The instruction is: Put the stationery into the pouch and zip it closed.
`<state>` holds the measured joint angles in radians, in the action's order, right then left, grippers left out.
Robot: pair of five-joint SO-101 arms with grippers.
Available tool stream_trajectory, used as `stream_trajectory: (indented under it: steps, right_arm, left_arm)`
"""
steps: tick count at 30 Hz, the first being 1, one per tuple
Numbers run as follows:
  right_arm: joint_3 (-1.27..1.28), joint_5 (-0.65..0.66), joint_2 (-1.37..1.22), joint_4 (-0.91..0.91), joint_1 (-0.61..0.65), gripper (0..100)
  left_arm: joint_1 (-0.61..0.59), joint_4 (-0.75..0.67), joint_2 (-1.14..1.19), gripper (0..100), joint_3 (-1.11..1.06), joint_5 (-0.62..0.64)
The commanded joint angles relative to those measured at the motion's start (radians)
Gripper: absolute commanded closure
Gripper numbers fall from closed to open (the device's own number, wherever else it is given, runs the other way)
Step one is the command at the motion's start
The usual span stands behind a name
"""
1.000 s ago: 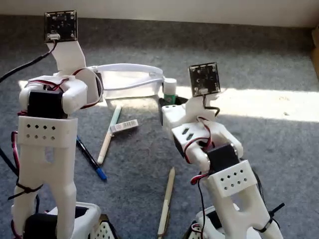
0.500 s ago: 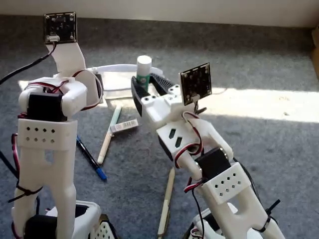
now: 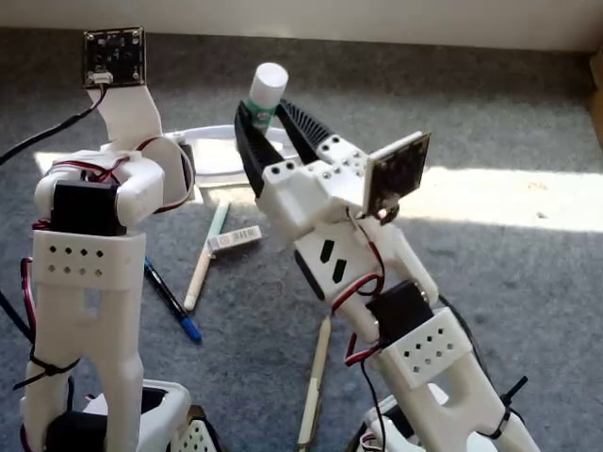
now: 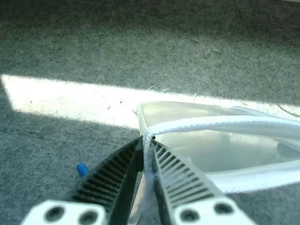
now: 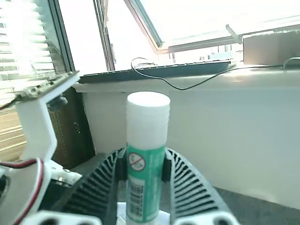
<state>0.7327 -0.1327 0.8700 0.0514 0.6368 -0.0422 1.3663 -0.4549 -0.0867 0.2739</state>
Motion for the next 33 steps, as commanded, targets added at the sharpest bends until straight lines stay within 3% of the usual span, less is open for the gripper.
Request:
stream_trajectory:
  steps: [1, 6, 27, 33]
  right_arm:
    - [0.01, 0.048, -0.015, -0.148, 0.013, 99.4]
    - [0.104, 0.121, -0.07, -0.311, 0.058, 99.4]
    - [0.174, 0.141, -0.234, -0.323, 0.053, 99.4]
    - [0.182, 0.141, -0.263, -0.437, 0.028, 99.4]
  left_arm:
    - [-0.01, -0.012, -0.002, 99, -0.002, -0.003]
    - [-0.012, -0.009, -0.002, 99, -0.002, -0.003]
    - [-0.013, -0.005, -0.001, 99, -0.007, -0.005]
    - [-0.013, -0.012, -0.007, 99, -0.03, -0.005]
